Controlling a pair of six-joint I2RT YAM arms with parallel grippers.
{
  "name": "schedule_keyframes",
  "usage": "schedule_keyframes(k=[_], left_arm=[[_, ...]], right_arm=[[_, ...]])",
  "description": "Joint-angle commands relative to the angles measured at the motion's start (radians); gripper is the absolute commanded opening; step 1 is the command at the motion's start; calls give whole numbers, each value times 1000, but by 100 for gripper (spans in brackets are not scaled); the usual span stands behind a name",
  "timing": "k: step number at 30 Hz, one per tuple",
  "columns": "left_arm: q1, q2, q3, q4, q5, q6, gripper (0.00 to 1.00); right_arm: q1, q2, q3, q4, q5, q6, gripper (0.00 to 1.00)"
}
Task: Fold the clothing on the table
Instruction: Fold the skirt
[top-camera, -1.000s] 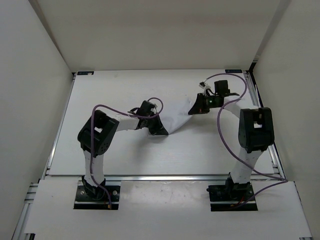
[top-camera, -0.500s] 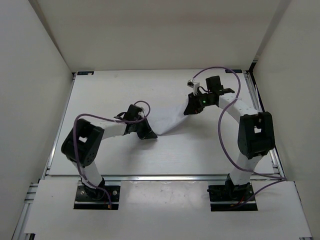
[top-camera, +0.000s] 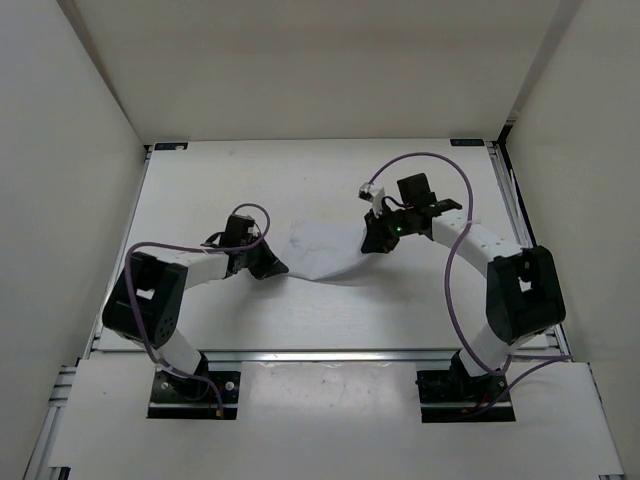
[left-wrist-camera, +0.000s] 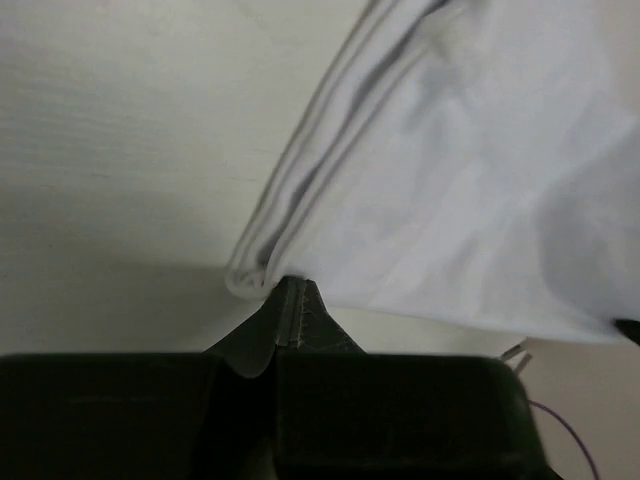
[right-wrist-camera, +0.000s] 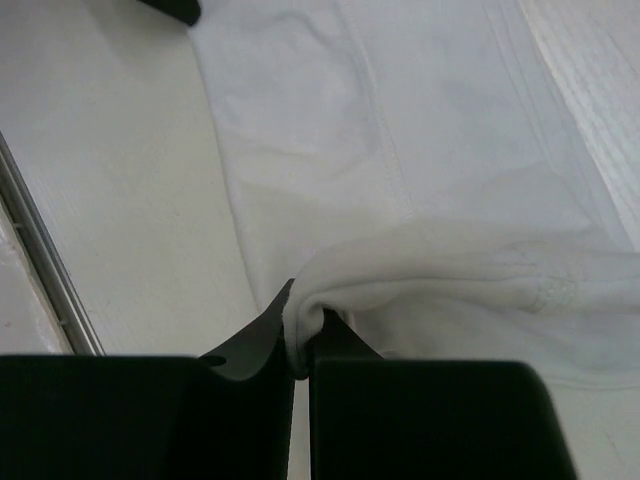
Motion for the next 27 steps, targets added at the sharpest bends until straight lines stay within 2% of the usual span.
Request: schedule_keyframes(k=[1, 7, 12, 18, 27], left_arm=[[-30, 22, 1, 5, -40, 13, 0], [33, 2, -17, -5, -65, 36, 0], [117, -1, -26, -2, -45, 68, 0], [79, 74, 6, 11, 6, 101, 0], [33, 99, 4, 56, 32, 76, 0]], right_arm=[[34, -63, 18, 61, 20, -62, 0], [65, -112, 19, 49, 25, -114, 0], [174, -184, -42, 115, 98, -174, 0], [284, -178, -39, 136, 137, -209, 0], [347, -3, 136, 110, 115, -206, 0]])
